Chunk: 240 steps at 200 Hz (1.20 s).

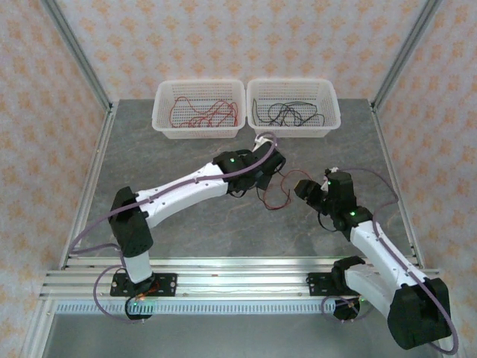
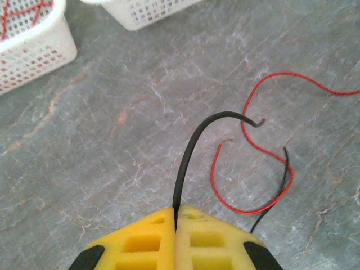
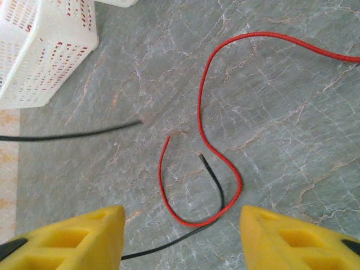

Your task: Untangle the cables

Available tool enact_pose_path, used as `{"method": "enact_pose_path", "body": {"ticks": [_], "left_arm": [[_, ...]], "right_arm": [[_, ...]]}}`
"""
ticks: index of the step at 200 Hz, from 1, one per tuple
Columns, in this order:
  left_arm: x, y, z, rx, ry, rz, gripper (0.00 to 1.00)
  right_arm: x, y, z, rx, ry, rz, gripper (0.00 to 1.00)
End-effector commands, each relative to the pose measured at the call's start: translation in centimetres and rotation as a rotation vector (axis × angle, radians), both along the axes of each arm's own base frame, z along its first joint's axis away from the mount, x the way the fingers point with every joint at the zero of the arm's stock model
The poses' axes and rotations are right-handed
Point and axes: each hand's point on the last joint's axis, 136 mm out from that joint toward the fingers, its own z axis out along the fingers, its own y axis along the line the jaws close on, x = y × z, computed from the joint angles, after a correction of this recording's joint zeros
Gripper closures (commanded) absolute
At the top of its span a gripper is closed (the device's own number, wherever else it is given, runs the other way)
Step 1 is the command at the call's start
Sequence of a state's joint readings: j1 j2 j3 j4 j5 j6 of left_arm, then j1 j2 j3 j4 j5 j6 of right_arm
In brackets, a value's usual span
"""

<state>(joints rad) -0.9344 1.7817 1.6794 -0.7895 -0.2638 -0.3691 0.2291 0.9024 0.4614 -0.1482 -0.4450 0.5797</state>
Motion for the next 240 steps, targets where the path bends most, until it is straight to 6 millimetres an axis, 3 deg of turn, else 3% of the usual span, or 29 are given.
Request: {"method": "enact_pose_path", "body": {"ticks": [1,39,107,179,212,240], "left_arm": [[-0.3,1.4,3.1,0.004,-0.052,0.037,1.00],[-0.5,1.4,6.1,-0.034,-0.100,0.032,1.00],[-0.9,1.2,10.8,-0.095,-0.171,0.010,1.00],[-1.4,0.3,12.8,-0.136,-0.216,-0.022,1.00],[-1.5,0.6,12.8,-0.137,-0.236,-0.018,1.00],[-1.3,1.2,12.5,-0.119,-0.256,0.000,1.00]], "right_arm": [[0.3,0.0,0.1,0.010,-0.019,-0.018,0.45],[0.4,0.4,-0.7,0.036,-0.008,-0.030,0.45],[1.0,3.5,-2.5,0.028,0.023,-0.019,0.45],[3.1,6.3,-5.1,0.042,0.048,-0.081,0.48],[3.0,7.3,-4.0,0.059,0.014,-0.071,0.49],[3.0,5.6,-1.9,0.007,-0.030,-0.121,0.48]]}}
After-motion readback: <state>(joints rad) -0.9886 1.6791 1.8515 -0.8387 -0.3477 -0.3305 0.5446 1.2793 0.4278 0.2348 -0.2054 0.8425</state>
